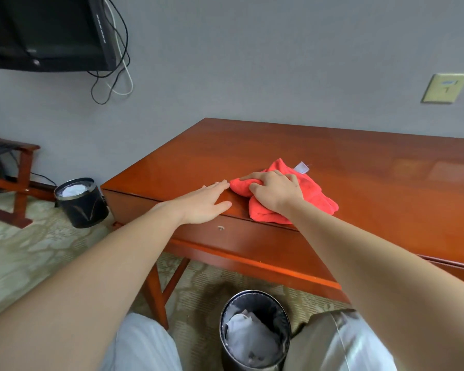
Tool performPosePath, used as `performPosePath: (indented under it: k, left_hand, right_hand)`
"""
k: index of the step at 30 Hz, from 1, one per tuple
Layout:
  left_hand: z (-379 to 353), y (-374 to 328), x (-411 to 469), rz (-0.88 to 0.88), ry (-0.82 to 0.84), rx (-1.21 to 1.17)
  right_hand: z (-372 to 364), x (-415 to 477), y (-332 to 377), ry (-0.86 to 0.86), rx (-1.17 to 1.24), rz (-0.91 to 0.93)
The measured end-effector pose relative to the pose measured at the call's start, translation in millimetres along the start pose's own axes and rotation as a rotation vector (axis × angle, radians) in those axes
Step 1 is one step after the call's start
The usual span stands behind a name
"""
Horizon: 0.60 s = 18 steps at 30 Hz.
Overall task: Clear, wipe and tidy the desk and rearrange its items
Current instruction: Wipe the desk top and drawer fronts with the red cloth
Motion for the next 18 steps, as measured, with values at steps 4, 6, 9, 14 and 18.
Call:
performPosePath:
  k: [4,6,9,14,18]
  left_hand:
    - [-8,-6,-26,-0.049,-0.101,0.011]
    - [-8,-13,-39,-0.083,-0.165,0.038]
    - [-7,-25,-52,-0.111,-0.278,0.073]
    - [-8,-33,-63,-0.096,-0.386,0.109]
    - [-4,-29,-65,-0.054,-0.406,0.128]
  right_hand:
    - [0,-31,9,-0.019,-0.007,0.019]
    - [0,-46,14,-0.035,-0.023,0.03]
    - [0,-66,20,-0.066,-0.034,0.054]
    - [-3,-82,22,-0.057,-0.026,0.093]
    - [1,-79,19,-0.018,-0.041,0.1]
Point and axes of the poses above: each hand's wrist, its own x-axis towards the middle knuckle, its own z-axis out of the back of the hand, y = z × x, the point moved 2 cm from there along x, towards the middle knuckle, and after that the axes turned 1 degree about x, right-handed, at the moved point
